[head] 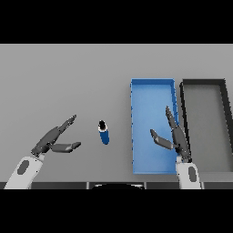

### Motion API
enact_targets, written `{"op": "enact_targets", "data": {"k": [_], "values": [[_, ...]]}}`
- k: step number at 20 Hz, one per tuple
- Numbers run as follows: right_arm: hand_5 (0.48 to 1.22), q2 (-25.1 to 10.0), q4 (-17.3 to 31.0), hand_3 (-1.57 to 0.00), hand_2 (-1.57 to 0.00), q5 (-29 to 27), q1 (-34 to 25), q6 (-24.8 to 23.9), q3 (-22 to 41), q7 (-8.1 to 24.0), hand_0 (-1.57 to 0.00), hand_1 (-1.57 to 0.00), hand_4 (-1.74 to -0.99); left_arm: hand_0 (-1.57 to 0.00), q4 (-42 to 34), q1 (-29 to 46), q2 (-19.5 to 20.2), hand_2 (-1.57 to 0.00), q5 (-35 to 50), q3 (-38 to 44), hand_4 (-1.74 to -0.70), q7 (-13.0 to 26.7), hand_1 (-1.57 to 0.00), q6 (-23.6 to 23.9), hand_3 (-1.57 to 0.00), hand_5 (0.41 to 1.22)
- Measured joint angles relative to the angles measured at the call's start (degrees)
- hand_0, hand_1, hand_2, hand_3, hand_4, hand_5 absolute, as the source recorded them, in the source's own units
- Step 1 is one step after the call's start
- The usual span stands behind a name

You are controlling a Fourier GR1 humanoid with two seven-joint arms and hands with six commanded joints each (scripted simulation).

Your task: Pick up the blue pipe and place it into the blue bin.

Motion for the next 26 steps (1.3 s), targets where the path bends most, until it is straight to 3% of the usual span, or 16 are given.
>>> {"op": "enact_targets", "data": {"k": [3, 8, 11, 16, 19, 22, 24, 26], "values": [[0.616, -0.1, -0.1, 0.00, 0.00, 0.0, 0.2, 0.0, -0.1, -0.1, 0.00, 0.00, -1.256, 0.00, -0.8, -0.9, -2.1, 0.00, -1.7, -3.3, -1.09, 2.1, 0.00, -0.9, 0.00, 0.463], [0.617, 0.0, -0.4, 0.00, 0.00, -0.3, 0.8, 0.0, -0.4, -0.8, 0.00, 0.00, -1.270, 0.00, 0.6, -2.3, -6.6, 0.00, -4.6, -7.4, -1.12, 1.5, 0.00, -1.5, 0.00, 0.446], [0.615, 0.7, -0.5, 0.00, 0.00, -0.1, 0.5, -0.2, 0.1, 0.9, 0.00, 0.00, -1.275, 0.00, 3.9, -4.7, -10.0, 0.00, -6.1, -8.8, -1.12, 2.4, 0.00, -1.2, 0.00, 0.446], [0.603, 0.3, -0.6, 0.00, 0.00, -1.1, 0.7, 0.1, -0.7, 0.8, 0.00, 0.00, -1.274, 0.00, 10.4, -8.8, -15.9, 0.00, -6.1, -9.7, -1.11, 3.9, 0.00, -1.8, 0.00, 0.444], [0.598, -0.2, -0.8, 0.00, 0.00, -0.8, 1.1, 0.0, -1.0, 0.0, 0.00, 0.00, -1.267, 0.00, 13.8, -11.0, -18.5, 0.00, -9.8, -10.9, -1.07, 0.7, 0.00, -0.1, 0.00, 0.445], [0.600, 0.3, -0.7, 0.00, 0.00, -1.0, 1.2, 0.1, -0.8, 0.6, 0.00, 0.00, -1.267, 0.00, 16.1, -12.1, -21.3, -0.02, -8.4, -10.9, -1.11, -0.9, 0.00, -1.0, -0.02, 0.507], [0.600, 0.4, -1.1, 0.00, 0.00, -0.9, 1.5, 0.0, -0.7, -0.1, 0.00, 0.00, -1.261, -0.02, 18.0, -13.0, -23.7, -0.29, -7.3, -10.3, -1.21, -1.9, -0.16, -0.9, -0.26, 0.607], [0.602, 0.3, -0.2, 0.00, 0.00, -0.9, 0.9, -0.1, -1.0, 1.0, 0.00, 0.00, -1.259, -0.44, 19.0, -12.1, -25.8, -0.70, -5.5, -9.4, -1.35, -2.5, -0.59, -0.2, -0.72, 0.828]]}}
